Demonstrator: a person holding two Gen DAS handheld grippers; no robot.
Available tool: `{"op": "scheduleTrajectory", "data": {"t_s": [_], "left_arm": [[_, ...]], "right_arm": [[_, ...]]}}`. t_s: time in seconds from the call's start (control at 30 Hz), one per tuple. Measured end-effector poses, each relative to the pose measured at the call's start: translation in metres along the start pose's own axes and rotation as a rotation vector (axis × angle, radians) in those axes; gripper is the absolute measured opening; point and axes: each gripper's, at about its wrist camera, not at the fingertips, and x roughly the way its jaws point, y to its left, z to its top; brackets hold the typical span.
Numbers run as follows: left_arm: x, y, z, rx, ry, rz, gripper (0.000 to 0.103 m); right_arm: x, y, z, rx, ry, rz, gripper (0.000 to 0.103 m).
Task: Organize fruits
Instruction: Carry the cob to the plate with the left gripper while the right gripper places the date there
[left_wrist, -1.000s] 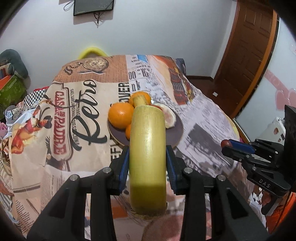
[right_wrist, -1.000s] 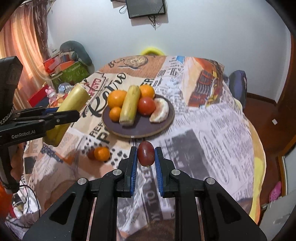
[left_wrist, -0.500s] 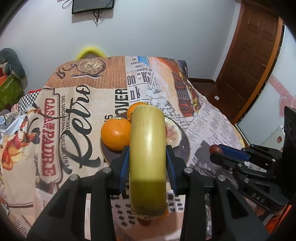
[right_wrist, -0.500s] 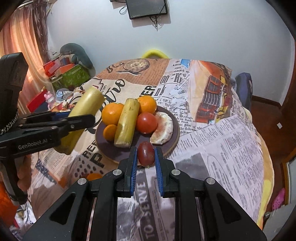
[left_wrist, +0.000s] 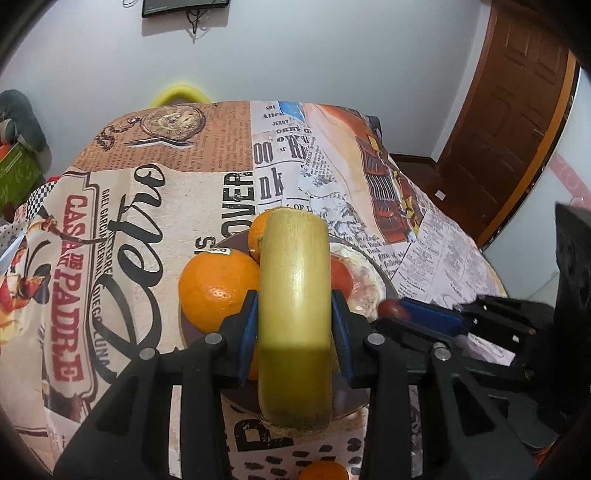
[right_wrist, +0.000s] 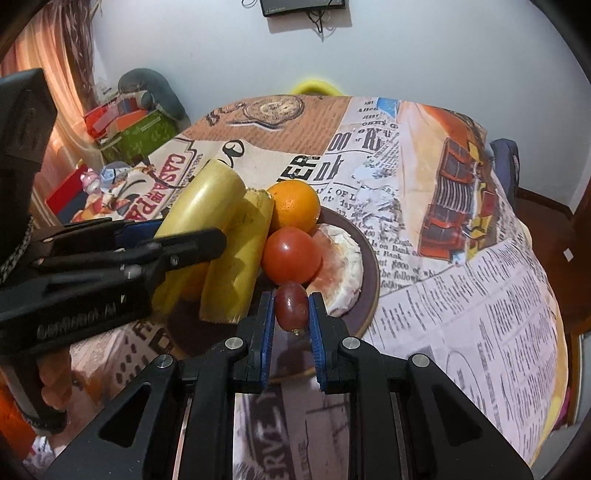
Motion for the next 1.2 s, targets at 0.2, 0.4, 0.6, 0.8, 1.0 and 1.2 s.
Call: {"op": "scheduleTrajectory", "data": {"t_s": [0.2,0.4,0.6,0.8,1.0,1.2], "left_arm": [[0.007,0.002,-0.002,-0.003,0.008,-0.002,0.037],[0.006,0.007,-0.003,-0.003,0.006,0.011,0.038],[0.005,0.007,-0.004,0.002,0.017,0.008,0.038],[-0.003,0.004,-0.006,0.017,0.004,0.009,0.041],[-0.016,0.004,-0.003,0.016,-0.009,0.014,0.042],[-0.033,0.003,-0.007,0.024,-0.02,0.025,0.042]], "right_arm": [[0.014,-0.001,0.005,-0.013,0.02,-0.002,0.017],[0.022,-0.002,0.003,-0.005,0.044,0.015,0.017],[0.026,-0.001,0.001,-0.005,0.059,0.007,0.024],[0.017,-0.003,-0.001,-0.009,0.044,-0.011,0.032],[-0.003,-0.004,-0.001,0.014,0.011,-0.006,0.032],[-0.026,0.005,-0.003,0.01,-0.022,-0.016,0.032]]}}
